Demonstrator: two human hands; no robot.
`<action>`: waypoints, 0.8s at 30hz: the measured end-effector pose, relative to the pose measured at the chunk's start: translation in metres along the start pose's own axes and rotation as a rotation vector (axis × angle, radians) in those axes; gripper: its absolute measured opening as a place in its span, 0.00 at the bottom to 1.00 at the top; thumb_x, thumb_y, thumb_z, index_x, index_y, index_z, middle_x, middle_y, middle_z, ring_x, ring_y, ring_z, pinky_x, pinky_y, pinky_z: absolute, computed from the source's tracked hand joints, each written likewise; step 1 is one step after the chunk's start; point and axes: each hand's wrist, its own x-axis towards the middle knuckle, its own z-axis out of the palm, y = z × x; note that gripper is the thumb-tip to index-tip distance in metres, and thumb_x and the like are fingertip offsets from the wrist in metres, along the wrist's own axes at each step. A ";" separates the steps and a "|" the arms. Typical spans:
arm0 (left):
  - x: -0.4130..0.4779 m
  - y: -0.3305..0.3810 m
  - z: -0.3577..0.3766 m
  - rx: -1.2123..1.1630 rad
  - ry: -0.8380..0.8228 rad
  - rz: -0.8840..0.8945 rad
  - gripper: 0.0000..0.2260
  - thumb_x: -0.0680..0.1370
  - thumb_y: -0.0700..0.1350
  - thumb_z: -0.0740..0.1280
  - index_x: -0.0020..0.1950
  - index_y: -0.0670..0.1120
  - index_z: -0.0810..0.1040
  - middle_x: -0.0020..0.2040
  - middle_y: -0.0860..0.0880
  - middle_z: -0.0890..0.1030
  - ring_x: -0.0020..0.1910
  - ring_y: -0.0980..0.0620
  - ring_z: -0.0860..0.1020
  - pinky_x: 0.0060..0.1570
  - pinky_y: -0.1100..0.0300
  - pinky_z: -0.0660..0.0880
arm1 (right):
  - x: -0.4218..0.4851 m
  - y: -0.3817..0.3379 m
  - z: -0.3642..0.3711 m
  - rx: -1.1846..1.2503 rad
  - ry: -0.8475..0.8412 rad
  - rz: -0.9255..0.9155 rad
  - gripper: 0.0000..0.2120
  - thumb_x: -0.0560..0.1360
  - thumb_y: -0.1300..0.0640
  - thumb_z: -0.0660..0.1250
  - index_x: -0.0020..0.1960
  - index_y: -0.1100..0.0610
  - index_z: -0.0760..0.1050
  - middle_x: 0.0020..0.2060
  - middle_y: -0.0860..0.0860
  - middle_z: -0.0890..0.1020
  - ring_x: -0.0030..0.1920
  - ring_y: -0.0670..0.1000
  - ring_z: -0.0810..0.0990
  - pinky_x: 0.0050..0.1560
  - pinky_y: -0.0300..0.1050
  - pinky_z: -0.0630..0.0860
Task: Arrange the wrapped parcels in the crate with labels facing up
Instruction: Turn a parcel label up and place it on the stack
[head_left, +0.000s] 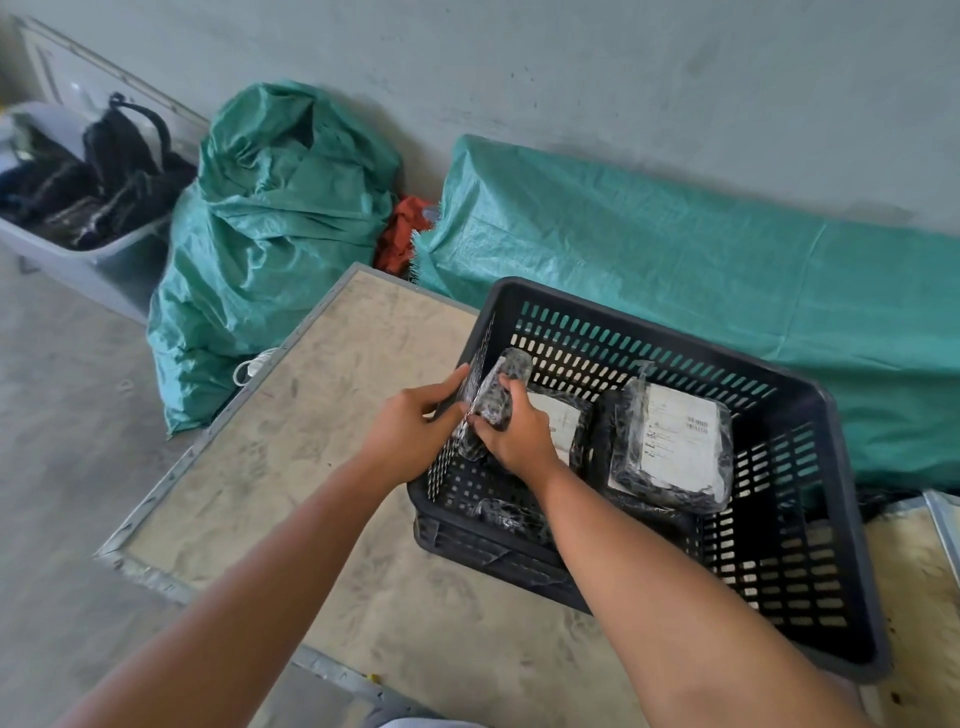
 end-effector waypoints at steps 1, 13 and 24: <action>0.000 -0.001 0.000 -0.008 -0.005 0.000 0.20 0.80 0.51 0.69 0.70 0.67 0.74 0.57 0.69 0.78 0.52 0.77 0.76 0.48 0.79 0.72 | 0.000 0.001 0.002 0.011 0.027 -0.024 0.35 0.77 0.48 0.75 0.79 0.54 0.64 0.61 0.53 0.83 0.56 0.49 0.82 0.48 0.23 0.70; 0.007 -0.015 -0.001 -0.095 -0.078 -0.026 0.20 0.75 0.64 0.67 0.65 0.79 0.70 0.55 0.70 0.82 0.49 0.65 0.81 0.55 0.64 0.77 | -0.017 0.001 -0.069 0.102 0.192 -0.059 0.25 0.78 0.51 0.71 0.73 0.36 0.73 0.67 0.43 0.79 0.28 0.52 0.77 0.31 0.38 0.79; 0.002 0.022 -0.014 -0.106 -0.235 -0.106 0.24 0.79 0.52 0.71 0.75 0.61 0.73 0.66 0.56 0.81 0.63 0.56 0.78 0.64 0.58 0.74 | -0.082 -0.043 -0.165 0.378 0.260 -0.162 0.19 0.72 0.47 0.73 0.62 0.34 0.82 0.55 0.48 0.86 0.36 0.64 0.81 0.39 0.55 0.83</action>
